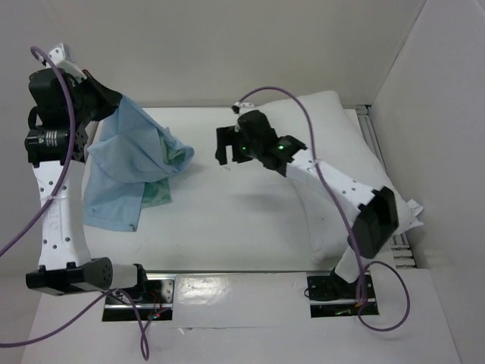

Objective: Put the pillow into the pillowcase

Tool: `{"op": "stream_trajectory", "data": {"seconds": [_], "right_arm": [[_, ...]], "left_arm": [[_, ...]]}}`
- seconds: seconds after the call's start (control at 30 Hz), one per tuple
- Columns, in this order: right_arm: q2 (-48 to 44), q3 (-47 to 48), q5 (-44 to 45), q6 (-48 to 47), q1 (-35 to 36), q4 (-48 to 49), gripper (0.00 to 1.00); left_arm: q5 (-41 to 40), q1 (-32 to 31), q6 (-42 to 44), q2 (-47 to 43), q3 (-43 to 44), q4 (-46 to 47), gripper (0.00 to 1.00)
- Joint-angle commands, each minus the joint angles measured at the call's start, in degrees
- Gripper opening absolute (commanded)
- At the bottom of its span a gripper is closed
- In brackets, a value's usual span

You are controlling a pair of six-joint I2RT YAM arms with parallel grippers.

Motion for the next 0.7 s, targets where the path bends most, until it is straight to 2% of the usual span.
{"op": "stream_trajectory", "data": {"seconds": [0.0,0.2,0.33,0.4,0.43,0.5,0.53,0.57,0.67], "right_arm": [[10.3,4.4,-11.9,-2.7,0.9,14.1,0.93],[29.1,19.4,-18.7,-1.6,2.1,15.4,0.97],[35.8,23.9,-19.6,0.7,3.3,17.9,0.98],[38.8,28.5,-19.0,2.1,4.0,15.6,0.94],[41.5,30.3,-19.0,2.1,4.0,14.5,0.86],[43.3,34.0,-19.5,2.1,5.5,12.0,0.77],[43.9,34.0,-19.5,2.1,5.5,12.0,0.68],[44.0,34.0,-20.1,2.1,5.5,12.0,0.5],[40.1,30.5,-23.3,3.8,5.5,15.9,0.18]], "left_arm": [[6.8,0.6,-2.6,-5.3,2.4,1.5,0.0],[6.7,0.1,-3.3,-7.8,1.3,0.4,0.0],[5.5,0.1,-3.3,-8.4,0.7,0.4,0.0],[5.0,0.1,-2.7,-8.4,0.7,0.4,0.0],[5.0,0.1,-2.7,-8.4,0.7,-0.1,0.0],[3.7,0.1,-2.0,-8.4,1.3,-0.1,0.0],[3.7,0.1,-2.0,-7.9,1.3,-0.1,0.0],[3.7,0.1,-2.0,-7.9,1.3,-0.1,0.0],[3.1,0.1,-2.0,-7.3,0.0,-0.1,0.0]]}}
